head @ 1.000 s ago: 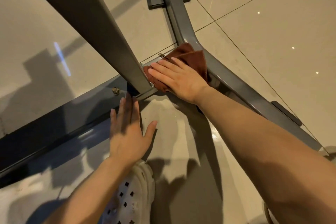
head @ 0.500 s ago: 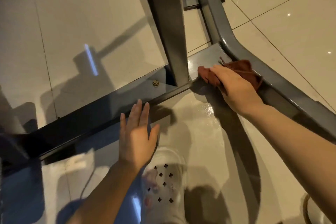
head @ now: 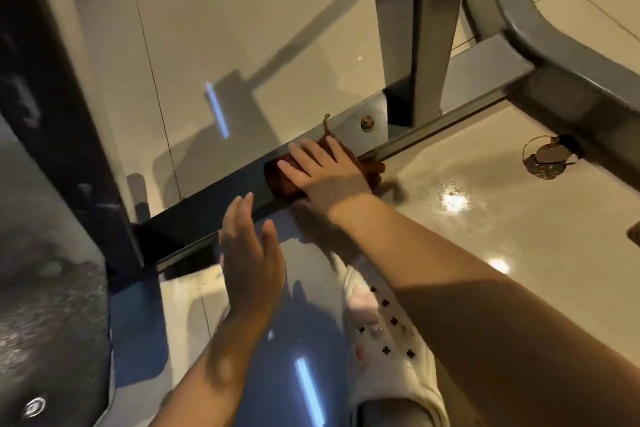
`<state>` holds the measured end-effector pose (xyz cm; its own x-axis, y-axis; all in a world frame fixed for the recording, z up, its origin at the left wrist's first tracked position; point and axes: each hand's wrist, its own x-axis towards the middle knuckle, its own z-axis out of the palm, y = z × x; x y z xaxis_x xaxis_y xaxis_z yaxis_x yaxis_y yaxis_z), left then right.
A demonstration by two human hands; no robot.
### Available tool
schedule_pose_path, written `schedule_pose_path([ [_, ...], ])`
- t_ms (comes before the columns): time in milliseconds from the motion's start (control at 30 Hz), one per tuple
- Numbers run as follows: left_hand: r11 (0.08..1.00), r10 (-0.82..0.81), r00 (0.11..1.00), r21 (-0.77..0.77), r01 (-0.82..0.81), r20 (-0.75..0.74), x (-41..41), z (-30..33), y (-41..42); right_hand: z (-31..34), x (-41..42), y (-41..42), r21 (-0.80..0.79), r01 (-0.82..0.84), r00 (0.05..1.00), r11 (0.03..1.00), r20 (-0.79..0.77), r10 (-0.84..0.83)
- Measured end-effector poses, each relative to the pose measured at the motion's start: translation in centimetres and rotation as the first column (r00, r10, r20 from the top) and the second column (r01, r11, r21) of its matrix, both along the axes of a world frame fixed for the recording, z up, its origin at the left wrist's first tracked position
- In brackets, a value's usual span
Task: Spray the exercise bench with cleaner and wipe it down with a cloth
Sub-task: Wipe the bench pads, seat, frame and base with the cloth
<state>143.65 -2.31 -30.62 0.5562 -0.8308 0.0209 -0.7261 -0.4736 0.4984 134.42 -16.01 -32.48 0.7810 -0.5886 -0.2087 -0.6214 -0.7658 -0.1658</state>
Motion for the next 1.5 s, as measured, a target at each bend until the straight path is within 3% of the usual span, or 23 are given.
schedule_pose_path([
  [133,0.998,-0.070,0.989,0.009,0.070,0.130,-0.2,-0.8,0.0,-1.1,0.9,0.9,-0.033,-0.085,0.989,0.996,0.114,0.089],
  [233,1.000,0.001,1.000,0.012,-0.001,-0.002,-0.7,-0.8,-1.5,-0.9,-0.4,-0.7,0.010,-0.073,0.953,0.997,0.296,0.067],
  [300,0.998,0.040,0.991,-0.045,-0.046,-0.130,-1.2,-0.4,-2.8,0.4,-1.7,-0.9,0.265,-0.039,0.884,0.963,0.458,-0.090],
  [367,0.987,-0.006,0.964,-0.157,-0.037,-0.267,-1.9,0.5,-3.9,2.0,-3.1,-0.7,0.561,-0.069,0.800,0.825,0.525,-0.290],
  [400,0.978,-0.037,0.941,-0.205,-0.035,-0.335,-2.3,1.1,-4.4,2.7,-3.8,-0.6,0.632,-0.085,0.761,0.770,0.540,-0.359],
  [500,0.960,-0.134,0.884,-0.281,0.003,-0.448,-3.3,3.0,-4.8,3.4,-5.8,-0.3,0.692,-0.068,0.675,0.719,0.563,-0.477],
  [600,0.943,-0.263,0.853,-0.308,0.127,-0.451,-4.1,4.1,-4.8,3.2,-6.9,-0.2,0.733,-0.001,0.667,0.680,0.508,-0.546],
  [700,0.942,-0.263,0.893,-0.297,0.156,-0.366,-4.9,4.7,-5.1,3.2,-7.3,0.0,0.721,0.039,0.655,0.691,0.504,-0.563],
  [767,0.955,-0.206,0.890,-0.281,0.092,-0.407,-5.0,5.4,-5.5,3.5,-7.6,0.1,0.691,0.063,0.624,0.720,0.536,-0.569],
  [833,0.976,-0.142,0.806,-0.215,0.018,-0.575,-4.9,6.6,-6.2,3.7,-8.4,0.4,0.669,0.095,0.584,0.737,0.562,-0.585],
  [900,0.988,-0.060,0.654,-0.137,-0.067,-0.754,-5.0,7.9,-6.8,3.5,-9.4,1.4,0.638,0.195,0.513,0.745,0.581,-0.631],
  [1000,0.981,0.006,0.459,-0.083,-0.174,-0.888,-5.6,9.4,-7.6,3.1,-10.6,3.9,0.476,0.391,0.366,0.788,0.705,-0.607],
  [1100,0.974,0.019,0.386,-0.070,-0.216,-0.922,-6.6,10.2,-7.9,2.9,-10.0,5.8,0.405,0.472,0.411,0.783,0.685,-0.602],
  [1200,0.964,0.008,0.402,-0.101,-0.248,-0.915,-6.7,10.9,-8.0,2.5,-8.6,6.1,0.293,0.581,0.446,0.759,0.666,-0.598],
  [1300,0.942,-0.014,0.440,-0.160,-0.296,-0.898,-5.3,11.8,-8.1,3.0,-8.1,4.4,0.327,0.599,0.475,0.731,0.590,-0.653],
  [1367,0.922,-0.013,0.470,-0.192,-0.335,-0.882,-3.8,12.0,-8.1,3.9,-7.7,2.4,0.332,0.531,0.527,0.780,0.591,-0.610],
  [1433,0.890,-0.008,0.518,-0.242,-0.386,-0.856,-2.2,12.1,-8.0,5.8,-6.7,0.4,0.289,0.432,0.479,0.854,0.729,-0.489],
  [1500,0.861,-0.025,0.640,-0.342,-0.377,-0.768,-0.7,11.8,-7.7,6.7,-5.4,-1.3,0.157,0.351,0.512,0.923,0.793,-0.330],
])
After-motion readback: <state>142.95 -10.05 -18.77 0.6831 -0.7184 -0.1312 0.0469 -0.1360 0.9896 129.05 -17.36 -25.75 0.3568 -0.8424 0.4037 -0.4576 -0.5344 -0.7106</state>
